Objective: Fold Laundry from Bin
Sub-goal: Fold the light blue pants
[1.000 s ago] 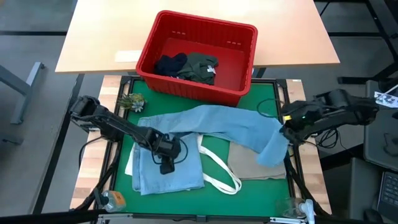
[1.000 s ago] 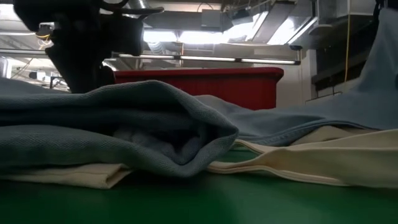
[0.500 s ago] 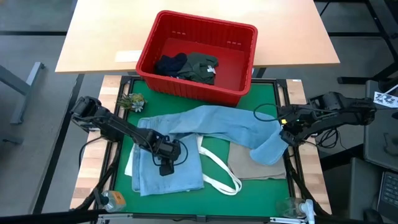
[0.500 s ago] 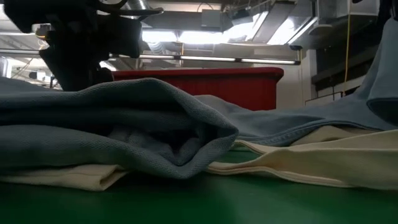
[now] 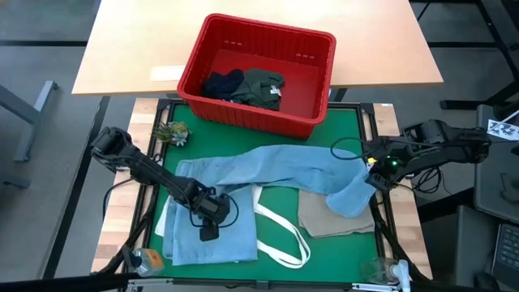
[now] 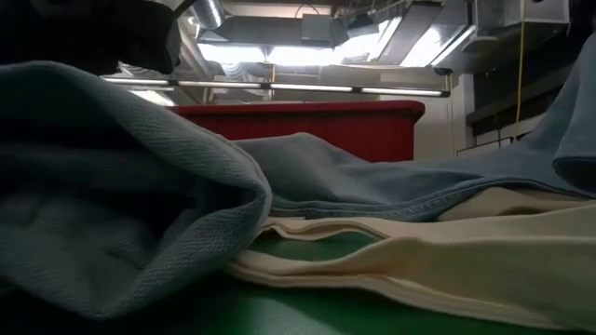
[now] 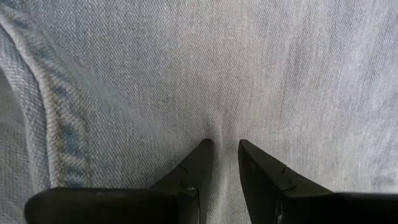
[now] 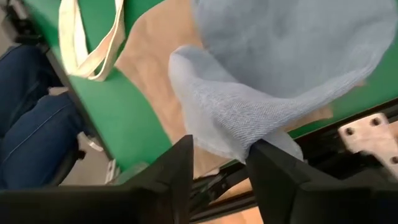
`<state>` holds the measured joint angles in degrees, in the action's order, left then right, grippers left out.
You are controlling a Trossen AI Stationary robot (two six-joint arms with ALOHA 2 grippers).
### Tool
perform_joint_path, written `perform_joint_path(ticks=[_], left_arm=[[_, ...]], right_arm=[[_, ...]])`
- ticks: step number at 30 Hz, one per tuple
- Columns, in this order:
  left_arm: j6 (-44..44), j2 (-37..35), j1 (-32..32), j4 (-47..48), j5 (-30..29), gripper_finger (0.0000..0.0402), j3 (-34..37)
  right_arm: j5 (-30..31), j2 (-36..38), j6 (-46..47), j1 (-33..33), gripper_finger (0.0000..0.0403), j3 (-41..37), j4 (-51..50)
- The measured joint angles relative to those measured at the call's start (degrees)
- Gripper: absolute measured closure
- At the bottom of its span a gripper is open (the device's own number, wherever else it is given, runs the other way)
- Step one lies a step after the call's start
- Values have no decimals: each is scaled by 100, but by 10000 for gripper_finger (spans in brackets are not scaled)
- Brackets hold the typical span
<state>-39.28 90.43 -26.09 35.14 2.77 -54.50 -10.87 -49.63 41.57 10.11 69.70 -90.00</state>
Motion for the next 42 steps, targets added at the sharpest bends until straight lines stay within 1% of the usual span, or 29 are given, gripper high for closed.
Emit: perform_joint_path(ticks=[3, 6, 10, 14, 16, 18, 19, 21, 25, 28, 33, 37, 39, 42], left_arm=[[-67, -72, -2, -24, 14, 329, -2], [-73, -204, 12, -22, 21, 329, -86], [-69, -430, 16, -42, -9, 329, -278], [-69, -626, 69, -33, -32, 329, -453], [-69, -719, 133, -34, -52, 329, -463], [-67, -749, 236, -39, -135, 329, -470], [-65, -758, 279, -20, -228, 329, -470], [-29, -767, 394, -34, -382, 329, -470], [205, -769, 608, -28, -535, 329, -470], [237, -769, 773, -28, -553, 329, -470], [239, -763, 900, -25, -560, 329, -470], [241, -762, 889, -32, -560, 329, -470], [241, -760, 854, -29, -566, 329, -470], [243, -760, 795, -39, -637, 329, -470]], right_arm=[[-138, -4, -60, 0, 256, 110, -13], [-121, 0, -137, 0, 256, 453, -2], [151, -2, -144, 0, 256, 996, 2], [657, 0, -146, 0, 256, 1569, 2], [1108, 2, -147, 0, 255, 1779, 75], [1562, 2, -146, 0, 255, 1816, 408], [1727, 4, -148, -1, 255, 1778, 657], [1799, -1, -233, -2, 255, 1655, 1104], [1564, -268, -860, 0, 255, 1261, 1875], [1334, -466, -1124, 4, 255, 872, 2128], [1316, -1165, -1153, 2, 255, 83, 2585], [907, -1810, -1165, 3, 255, -464, 3272], [767, -2164, -1200, 4, 255, -642, 3580], [808, -2688, -1208, 4, 255, -773, 3815]])
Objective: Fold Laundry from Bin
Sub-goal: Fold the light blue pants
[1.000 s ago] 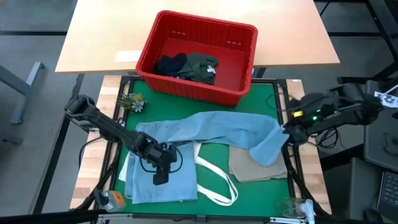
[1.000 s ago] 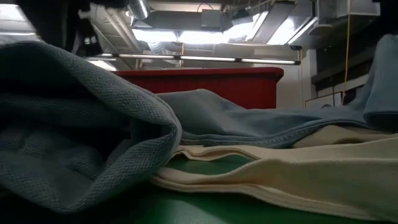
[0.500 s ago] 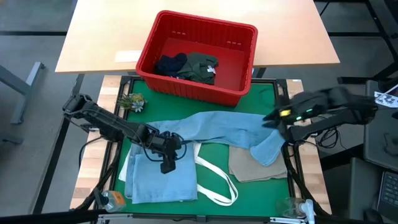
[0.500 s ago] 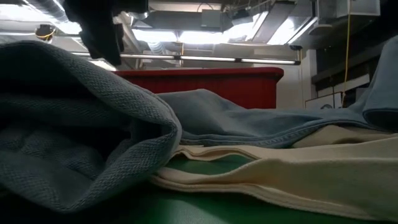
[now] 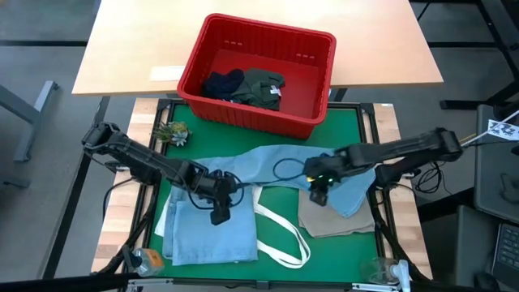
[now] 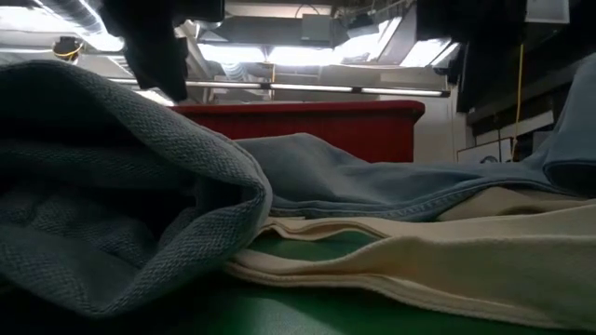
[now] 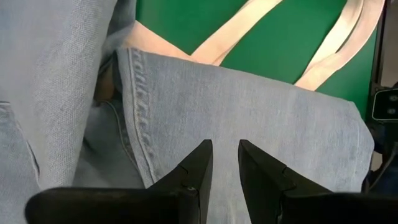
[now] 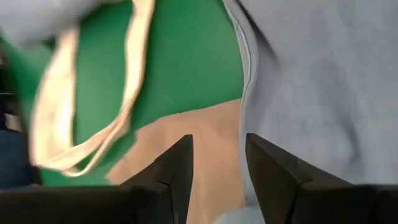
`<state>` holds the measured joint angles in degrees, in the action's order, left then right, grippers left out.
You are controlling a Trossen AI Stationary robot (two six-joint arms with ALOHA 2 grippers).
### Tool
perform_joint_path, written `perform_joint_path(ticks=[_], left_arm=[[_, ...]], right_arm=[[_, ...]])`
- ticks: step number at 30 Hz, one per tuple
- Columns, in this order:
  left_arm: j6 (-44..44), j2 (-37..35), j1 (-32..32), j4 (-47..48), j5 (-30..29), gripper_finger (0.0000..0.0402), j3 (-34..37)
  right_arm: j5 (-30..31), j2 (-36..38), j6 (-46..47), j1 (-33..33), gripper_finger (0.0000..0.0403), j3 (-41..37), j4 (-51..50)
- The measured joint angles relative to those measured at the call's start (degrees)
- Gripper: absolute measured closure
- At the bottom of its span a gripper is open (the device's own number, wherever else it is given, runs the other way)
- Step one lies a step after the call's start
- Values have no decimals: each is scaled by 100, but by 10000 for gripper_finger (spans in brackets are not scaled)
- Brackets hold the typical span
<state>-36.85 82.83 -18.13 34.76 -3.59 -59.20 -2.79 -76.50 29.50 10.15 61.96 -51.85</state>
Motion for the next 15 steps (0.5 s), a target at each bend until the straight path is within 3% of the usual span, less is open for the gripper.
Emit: perform_joint_path(ticks=[4, 15], left_arm=[[1, 2, -68, -8, -102, 328, 0], [3, 4, -120, -10, -190, 328, 0]], right_arm=[[430, -647, -47, 0, 255, 3, 208], [625, -1675, -433, 0, 255, 3, 838]])
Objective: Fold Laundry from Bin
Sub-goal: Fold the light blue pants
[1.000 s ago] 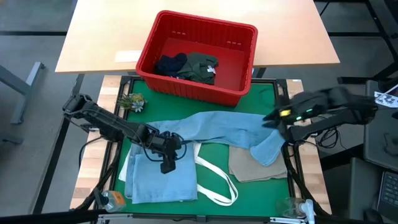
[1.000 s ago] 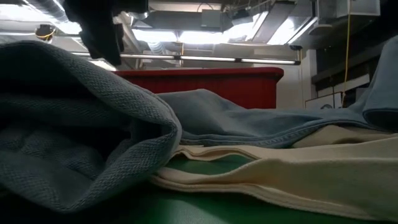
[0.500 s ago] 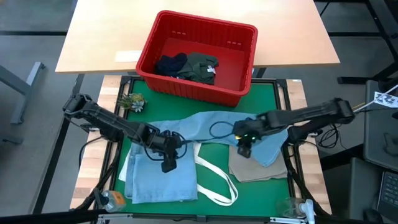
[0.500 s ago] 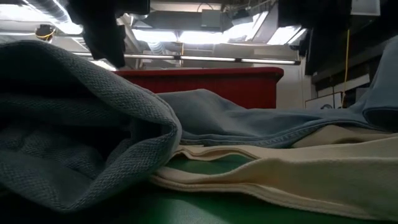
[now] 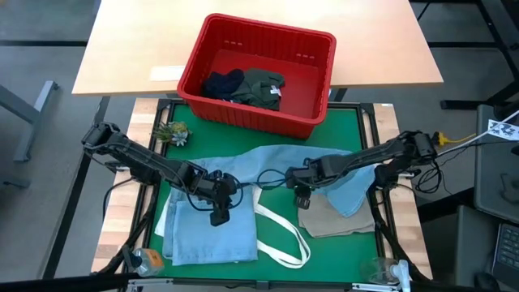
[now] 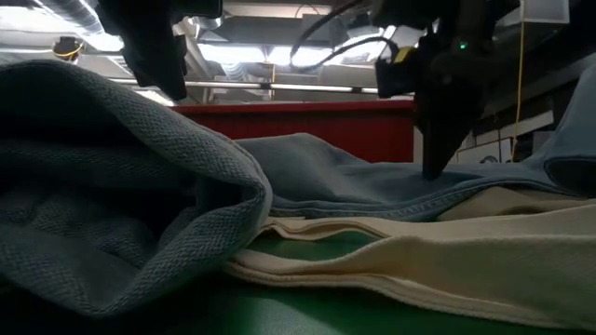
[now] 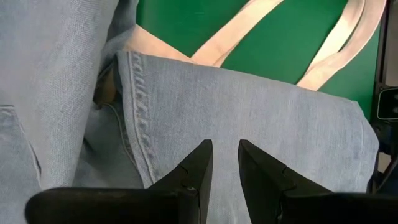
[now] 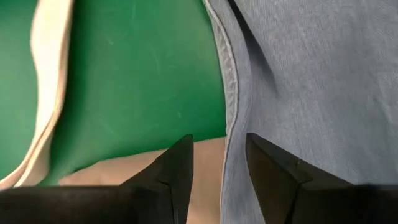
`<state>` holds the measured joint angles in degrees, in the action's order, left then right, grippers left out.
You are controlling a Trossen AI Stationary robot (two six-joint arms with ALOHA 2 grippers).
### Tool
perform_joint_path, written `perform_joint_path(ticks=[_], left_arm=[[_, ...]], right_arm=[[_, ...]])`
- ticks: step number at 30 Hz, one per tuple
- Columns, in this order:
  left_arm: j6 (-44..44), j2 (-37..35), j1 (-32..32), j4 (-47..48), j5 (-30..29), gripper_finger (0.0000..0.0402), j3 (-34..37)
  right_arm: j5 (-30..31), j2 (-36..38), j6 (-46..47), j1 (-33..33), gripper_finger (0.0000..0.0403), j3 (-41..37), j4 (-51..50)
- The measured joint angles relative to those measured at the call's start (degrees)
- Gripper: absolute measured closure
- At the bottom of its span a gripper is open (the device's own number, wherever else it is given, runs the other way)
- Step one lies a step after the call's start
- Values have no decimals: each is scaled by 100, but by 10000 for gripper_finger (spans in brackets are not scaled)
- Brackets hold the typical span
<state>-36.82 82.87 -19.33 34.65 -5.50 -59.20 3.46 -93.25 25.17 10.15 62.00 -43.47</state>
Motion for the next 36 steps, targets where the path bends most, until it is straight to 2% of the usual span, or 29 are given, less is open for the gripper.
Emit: perform_joint_path(ticks=[12, 15, 22, 27, 31, 36], left_arm=[[-2, 0, 0, 0, 0, 328, 0], [-2, 0, 0, 2, 0, 328, 0], [-2, 0, 0, 4, 0, 328, 0], [-4, 0, 0, 24, 4, 328, 0], [-36, 0, 0, 189, 62, 328, 2], [-258, 42, -110, 930, 70, 328, 5]], right_arm=[[132, -502, -132, 0, 263, 2, -26], [194, -583, -147, -2, 290, 2, -90], [215, -612, -165, -2, 392, 4, -198], [129, -608, -168, -2, 379, 23, -300], [-28, -478, -168, 60, 395, 228, -982], [-243, -102, -153, 469, 389, 324, -1513]])
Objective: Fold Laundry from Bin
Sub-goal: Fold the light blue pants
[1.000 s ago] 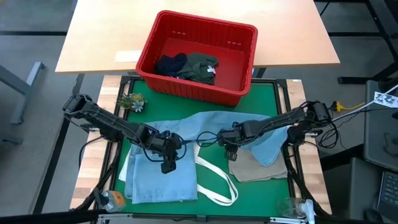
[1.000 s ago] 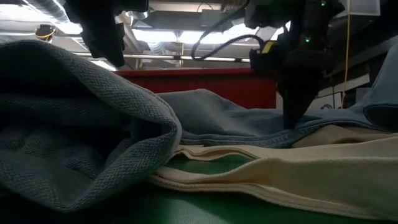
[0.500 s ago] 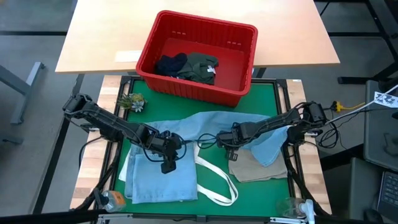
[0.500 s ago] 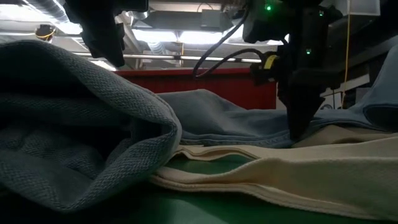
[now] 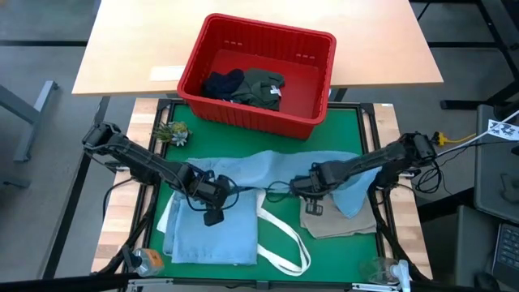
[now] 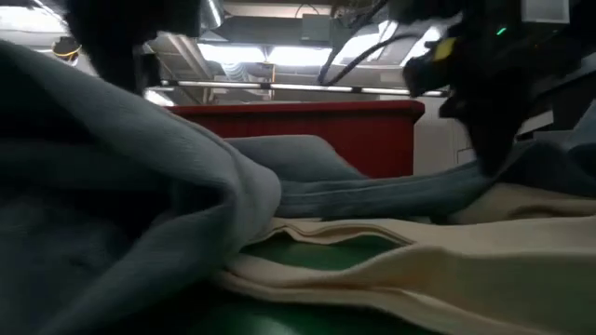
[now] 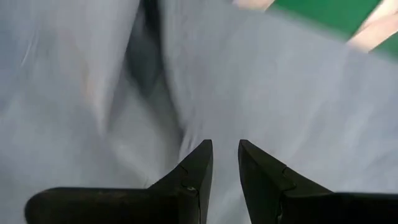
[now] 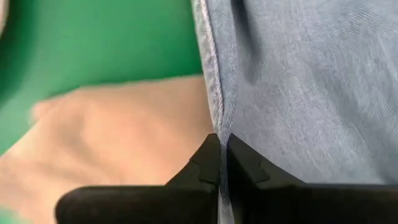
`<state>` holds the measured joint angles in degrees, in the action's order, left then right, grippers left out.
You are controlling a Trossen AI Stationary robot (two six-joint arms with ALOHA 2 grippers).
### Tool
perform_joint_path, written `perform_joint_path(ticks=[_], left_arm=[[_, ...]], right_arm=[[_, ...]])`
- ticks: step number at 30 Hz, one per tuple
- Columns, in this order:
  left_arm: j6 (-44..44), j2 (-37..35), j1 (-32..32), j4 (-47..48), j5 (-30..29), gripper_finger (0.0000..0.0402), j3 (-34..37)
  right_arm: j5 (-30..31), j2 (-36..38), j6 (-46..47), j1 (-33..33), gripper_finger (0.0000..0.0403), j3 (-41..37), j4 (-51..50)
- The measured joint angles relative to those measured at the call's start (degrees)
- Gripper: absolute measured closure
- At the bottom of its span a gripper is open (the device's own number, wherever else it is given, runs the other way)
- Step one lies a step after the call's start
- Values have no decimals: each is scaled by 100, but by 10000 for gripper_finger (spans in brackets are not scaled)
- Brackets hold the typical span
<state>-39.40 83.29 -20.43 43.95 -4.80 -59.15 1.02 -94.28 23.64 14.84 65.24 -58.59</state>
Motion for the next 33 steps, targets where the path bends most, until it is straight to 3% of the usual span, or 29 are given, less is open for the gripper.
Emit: perform_joint_path(ticks=[4, 8, 14, 22, 26, 33], left_arm=[[-88, 12, -104, 350, -97, 328, 10], [-94, 11, -71, 380, -656, 328, 10], [-102, 10, 452, 874, -1163, 329, 10], [780, 23, 1581, 665, -1019, 329, 90], [1203, 59, 2034, -122, -351, 329, 582], [1137, 71, 2588, -1120, -345, 329, 1534]], right_arm=[[-168, 200, 221, 391, 396, 2, -311], [-126, 220, 336, 630, 394, 2, -462], [-117, 220, 350, 692, 391, 2, -406], [-110, 220, 354, 690, 394, -1, -402], [-110, 220, 354, 689, 392, -1, -402], [-108, 220, 352, 692, 396, -3, -397]])
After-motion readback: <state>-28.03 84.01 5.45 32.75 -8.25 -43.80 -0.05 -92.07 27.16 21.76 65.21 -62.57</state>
